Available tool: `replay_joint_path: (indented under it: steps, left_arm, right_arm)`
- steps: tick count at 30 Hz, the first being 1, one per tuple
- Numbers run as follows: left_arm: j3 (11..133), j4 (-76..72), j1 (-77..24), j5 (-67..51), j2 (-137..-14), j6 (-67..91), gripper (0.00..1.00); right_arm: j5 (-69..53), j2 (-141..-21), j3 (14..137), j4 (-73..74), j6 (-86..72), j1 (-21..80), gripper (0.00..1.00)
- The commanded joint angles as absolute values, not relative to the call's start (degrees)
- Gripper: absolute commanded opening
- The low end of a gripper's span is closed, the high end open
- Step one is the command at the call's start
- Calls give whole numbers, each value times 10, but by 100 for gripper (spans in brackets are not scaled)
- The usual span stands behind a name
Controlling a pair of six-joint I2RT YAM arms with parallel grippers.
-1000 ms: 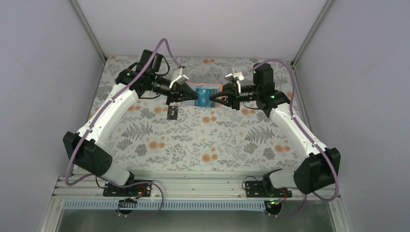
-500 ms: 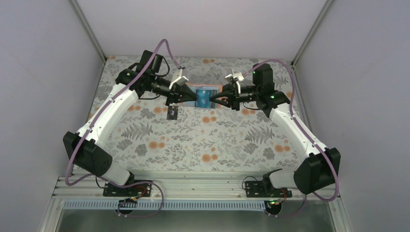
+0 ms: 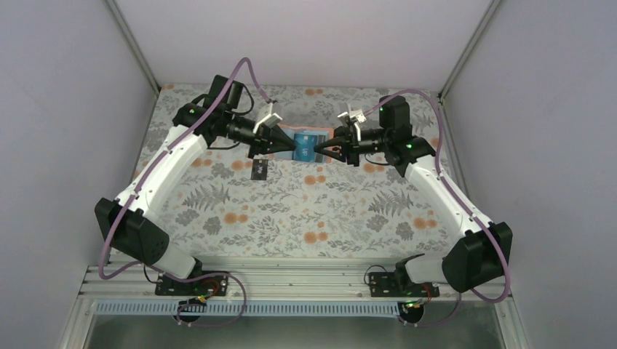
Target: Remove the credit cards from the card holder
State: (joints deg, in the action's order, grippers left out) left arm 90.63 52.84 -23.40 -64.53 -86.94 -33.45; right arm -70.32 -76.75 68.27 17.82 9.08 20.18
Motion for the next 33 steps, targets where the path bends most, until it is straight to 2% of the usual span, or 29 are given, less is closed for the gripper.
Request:
replay_joint_path:
  steps: [1,4,9,15,33]
  left_arm:
    - [906,525,-216,-666,-842,-339,2]
    - [903,519,-216,-667,-842,-331,2]
    - [905,518,-216,-670,-846,-329,2]
    - [905,509,-219,-665,-853,-315,2]
    - [975,604,-194,-622,-894,-391,2]
  right_arm:
    - [-706,-754,689,187,96,198,16]
    - [-717,-756,690,186,94,197,15]
    - [-714,-753,694,190,95,197,23]
    - [-710,-754,696,185,89,197,5]
    - [-717,-740,699,220,126,186,4]
